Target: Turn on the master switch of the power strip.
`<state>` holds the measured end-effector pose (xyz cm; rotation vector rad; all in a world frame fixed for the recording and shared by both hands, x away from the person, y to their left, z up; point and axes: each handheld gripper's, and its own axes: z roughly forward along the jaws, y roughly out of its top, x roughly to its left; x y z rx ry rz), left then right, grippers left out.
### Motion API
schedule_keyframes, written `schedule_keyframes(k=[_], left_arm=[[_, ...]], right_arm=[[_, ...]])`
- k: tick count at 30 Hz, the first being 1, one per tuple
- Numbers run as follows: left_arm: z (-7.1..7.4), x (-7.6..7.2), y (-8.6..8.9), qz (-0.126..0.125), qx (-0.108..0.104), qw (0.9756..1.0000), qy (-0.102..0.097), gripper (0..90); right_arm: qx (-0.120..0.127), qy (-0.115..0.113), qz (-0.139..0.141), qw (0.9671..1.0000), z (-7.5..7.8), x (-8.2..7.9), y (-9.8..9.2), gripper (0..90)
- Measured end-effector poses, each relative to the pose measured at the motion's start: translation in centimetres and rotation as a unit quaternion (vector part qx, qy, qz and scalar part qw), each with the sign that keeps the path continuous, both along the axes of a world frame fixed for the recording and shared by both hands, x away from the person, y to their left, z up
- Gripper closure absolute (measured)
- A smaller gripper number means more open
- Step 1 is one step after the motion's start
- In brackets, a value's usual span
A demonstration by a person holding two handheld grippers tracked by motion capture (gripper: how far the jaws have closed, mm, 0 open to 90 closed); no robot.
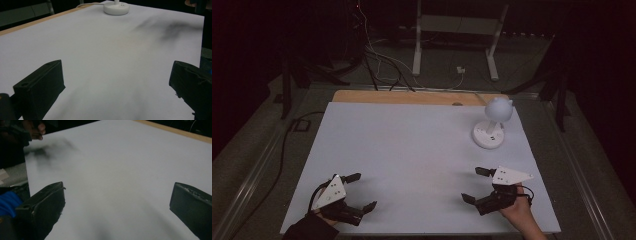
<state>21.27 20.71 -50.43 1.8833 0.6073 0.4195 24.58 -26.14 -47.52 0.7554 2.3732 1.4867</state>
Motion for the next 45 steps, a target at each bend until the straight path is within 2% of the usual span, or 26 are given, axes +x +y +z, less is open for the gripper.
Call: schedule_keyframes(k=[12,26,33,45], left_arm=[[0.0,0.0,0.0,0.000,-0.002,1.0000,0.001,0.2],[0.0,0.0,0.0,-0.001,0.000,1.0000,0.001,0.2],[0.0,0.0,0.0,-0.002,-0.001,1.0000,0.002,0.2],[0.0,0.0,0.0,0.001,0.000,1.0000,0.002,0.2]], right_arm=[[0.006,-0.012,-0.008,0.9999,1.2,1.4,-0.5,0.0],[0.009,-0.018,-0.025,0.9995,1.9,2.9,-1.7,0.0],[0.010,-0.023,-0.033,0.9991,2.1,3.4,-2.4,0.0],[0.010,-0.019,-0.055,0.9982,1.9,4.8,-3.7,0.0]])
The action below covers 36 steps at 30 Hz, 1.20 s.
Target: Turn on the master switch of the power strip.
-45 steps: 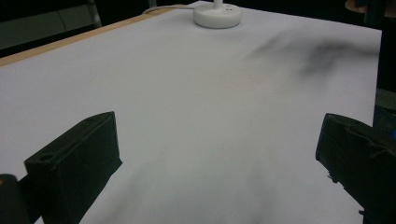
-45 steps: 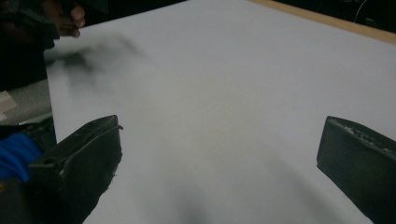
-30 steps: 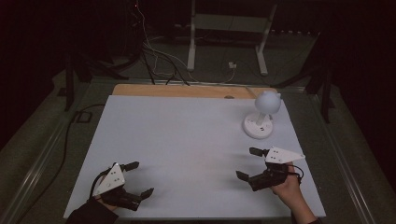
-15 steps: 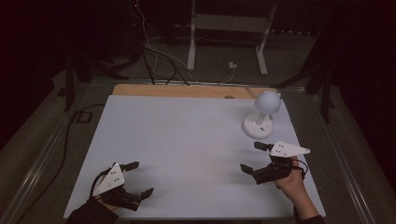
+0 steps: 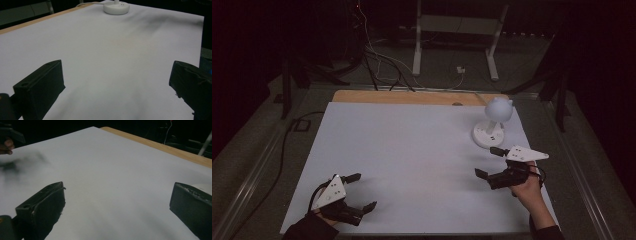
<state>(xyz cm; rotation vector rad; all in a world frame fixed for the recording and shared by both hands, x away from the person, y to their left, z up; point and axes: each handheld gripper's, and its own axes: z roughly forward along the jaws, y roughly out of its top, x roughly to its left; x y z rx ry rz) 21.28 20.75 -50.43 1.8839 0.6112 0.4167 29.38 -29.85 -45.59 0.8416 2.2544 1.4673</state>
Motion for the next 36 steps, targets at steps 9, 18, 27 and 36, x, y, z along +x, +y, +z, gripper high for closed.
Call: schedule_keyframes(k=[9,18,27,36], left_arm=[[0.0,0.0,0.0,-0.001,0.001,1.0000,0.001,0.2],[0.0,0.0,0.0,0.001,0.000,1.0000,0.002,0.2],[-0.1,0.1,0.0,0.002,0.001,1.0000,0.003,0.2],[-0.1,0.1,-0.1,0.004,-0.001,1.0000,0.004,0.2]], right_arm=[[0.000,-0.002,-0.024,0.9997,0.2,1.1,-1.5,0.0],[0.001,-0.002,-0.050,0.9988,0.3,2.3,-3.1,0.0],[0.004,0.011,-0.066,0.9977,0.0,3.7,-4.5,0.0],[0.005,0.020,-0.081,0.9965,-0.1,5.6,-6.0,0.0]])
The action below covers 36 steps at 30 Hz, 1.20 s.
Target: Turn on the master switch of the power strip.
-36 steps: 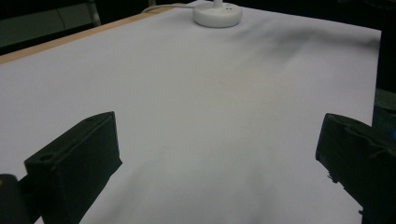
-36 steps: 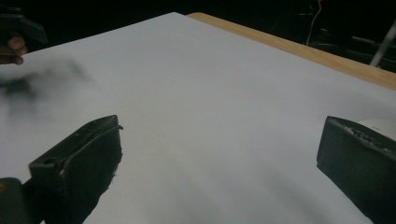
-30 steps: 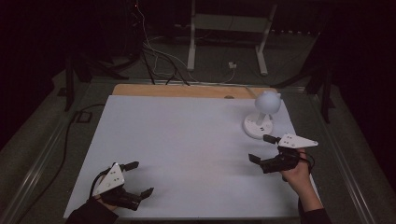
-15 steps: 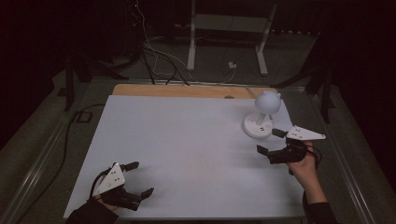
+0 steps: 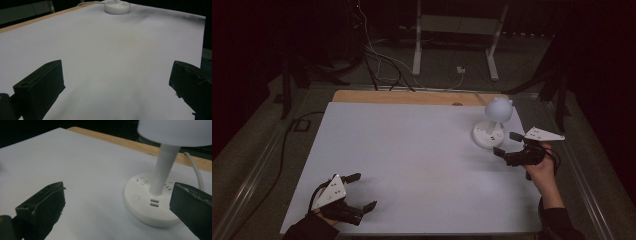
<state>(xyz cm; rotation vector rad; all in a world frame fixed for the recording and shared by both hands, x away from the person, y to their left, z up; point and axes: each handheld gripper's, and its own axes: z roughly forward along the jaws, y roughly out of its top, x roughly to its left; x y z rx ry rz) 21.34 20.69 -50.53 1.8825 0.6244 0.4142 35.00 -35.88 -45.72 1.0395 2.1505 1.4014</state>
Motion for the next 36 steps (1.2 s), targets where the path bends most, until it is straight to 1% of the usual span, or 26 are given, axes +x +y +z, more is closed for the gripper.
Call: schedule_keyframes(k=[1,3,5,8,10,13,17,20,23,24,26,28,30,32,36], left_arm=[[0.0,0.0,0.0,0.000,0.002,1.0000,0.000,0.2],[0.0,0.0,0.0,0.000,0.001,1.0000,0.000,0.2],[0.0,0.0,0.0,-0.001,-0.002,1.0000,0.000,0.2],[0.0,0.0,0.0,-0.002,-0.002,1.0000,0.002,0.2],[0.0,0.0,0.0,-0.002,-0.003,1.0000,0.002,0.2],[0.0,0.0,0.0,-0.002,-0.001,1.0000,0.001,0.2],[0.0,0.0,0.0,-0.001,-0.001,1.0000,0.002,0.2],[0.0,0.0,0.0,0.000,-0.002,1.0000,0.003,0.2],[0.0,0.0,0.0,-0.001,0.000,1.0000,0.003,0.2],[0.0,0.0,0.0,-0.001,0.000,1.0000,0.003,0.2],[0.0,0.0,0.1,0.000,-0.002,1.0000,0.004,0.2],[-0.1,0.1,0.1,-0.001,-0.001,1.0000,0.004,0.2],[-0.1,0.1,0.1,-0.001,0.000,1.0000,0.004,0.2],[0.0,0.1,0.1,-0.001,-0.001,1.0000,0.004,0.2],[-0.1,0.1,0.1,-0.001,-0.001,1.0000,0.005,0.2]], right_arm=[[0.000,0.000,0.000,1.0000,0.0,0.0,0.0,0.0],[0.001,0.003,-0.005,1.0000,0.0,0.6,-0.4,0.0],[0.014,0.011,-0.003,0.9998,0.1,1.2,-0.8,0.1],[0.022,0.005,-0.005,0.9997,0.2,1.7,-1.2,2.3],[0.017,0.004,-0.007,0.9998,0.3,2.1,-1.5,4.2],[0.004,-0.010,-0.016,0.9998,0.2,2.7,-1.8,4.2],[0.003,-0.007,-0.028,0.9996,-0.2,3.7,-2.2,4.1],[0.004,-0.008,-0.030,0.9995,-0.3,4.0,-2.3,4.0],[-0.011,0.002,-0.033,0.9994,-0.6,4.6,-2.6,4.4],[-0.010,0.000,-0.035,0.9994,-0.7,4.8,-2.6,4.7],[-0.006,-0.007,-0.042,0.9991,-0.9,4.9,-2.8,9.6],[0.005,-0.010,-0.046,0.9989,-1.0,5.1,-3.0,10.8],[0.009,-0.005,-0.044,0.9990,-1.2,5.4,-3.1,7.5],[0.001,-0.003,-0.046,0.9989,-1.4,5.6,-3.0,7.2],[-0.006,0.015,-0.036,0.9992,-1.8,6.2,-3.0,7.7]])
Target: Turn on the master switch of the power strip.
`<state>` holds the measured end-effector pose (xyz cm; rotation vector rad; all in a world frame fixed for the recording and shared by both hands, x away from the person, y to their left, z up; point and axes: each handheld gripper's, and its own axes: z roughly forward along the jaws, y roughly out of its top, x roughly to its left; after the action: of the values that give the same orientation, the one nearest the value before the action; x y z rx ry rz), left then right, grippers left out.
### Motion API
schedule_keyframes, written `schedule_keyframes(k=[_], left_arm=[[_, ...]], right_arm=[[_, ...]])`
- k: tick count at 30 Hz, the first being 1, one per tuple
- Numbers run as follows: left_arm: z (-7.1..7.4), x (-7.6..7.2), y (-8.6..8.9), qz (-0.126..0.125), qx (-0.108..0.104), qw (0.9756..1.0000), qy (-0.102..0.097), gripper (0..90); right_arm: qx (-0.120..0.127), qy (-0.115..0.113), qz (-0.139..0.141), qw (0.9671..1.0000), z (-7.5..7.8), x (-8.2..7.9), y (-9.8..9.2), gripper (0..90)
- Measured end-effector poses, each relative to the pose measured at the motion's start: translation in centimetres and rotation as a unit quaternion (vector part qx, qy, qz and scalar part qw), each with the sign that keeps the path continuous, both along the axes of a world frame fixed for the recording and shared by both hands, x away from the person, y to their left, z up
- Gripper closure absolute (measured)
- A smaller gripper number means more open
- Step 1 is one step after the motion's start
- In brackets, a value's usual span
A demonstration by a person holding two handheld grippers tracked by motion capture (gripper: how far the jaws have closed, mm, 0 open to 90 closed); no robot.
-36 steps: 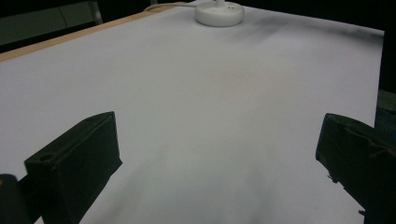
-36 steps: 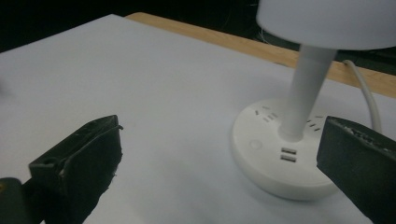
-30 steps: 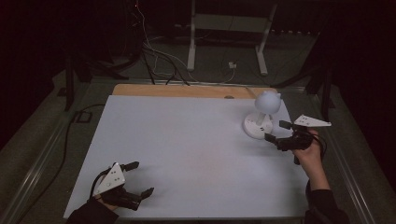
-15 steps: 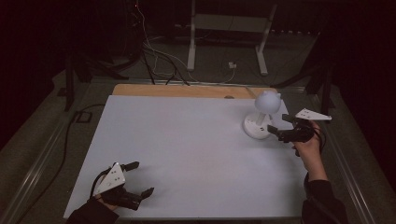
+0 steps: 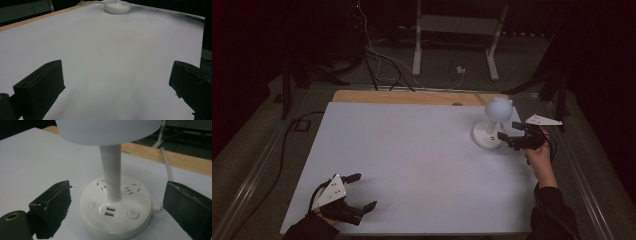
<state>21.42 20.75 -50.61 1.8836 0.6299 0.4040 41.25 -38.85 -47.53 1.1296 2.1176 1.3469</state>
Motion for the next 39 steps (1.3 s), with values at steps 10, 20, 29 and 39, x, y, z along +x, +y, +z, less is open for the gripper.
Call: schedule_keyframes(k=[10,20,29,39], left_arm=[[0.0,0.0,0.0,0.000,0.000,1.0000,0.001,0.2],[-0.1,0.0,-0.1,0.000,-0.001,1.0000,0.003,0.3],[-0.1,0.0,-0.1,0.002,-0.001,1.0000,0.002,0.2],[-0.1,0.0,-0.1,0.001,0.001,1.0000,0.002,0.2]], right_arm=[[-0.001,0.026,0.005,0.9996,-1.1,0.9,0.1,22.1],[-0.016,0.023,-0.016,0.9995,-1.7,1.1,0.0,49.5],[-0.033,0.017,-0.001,0.9993,-1.9,0.9,-0.4,78.0],[-0.041,0.021,-0.012,0.9989,-2.1,1.2,-0.4,90.0]])
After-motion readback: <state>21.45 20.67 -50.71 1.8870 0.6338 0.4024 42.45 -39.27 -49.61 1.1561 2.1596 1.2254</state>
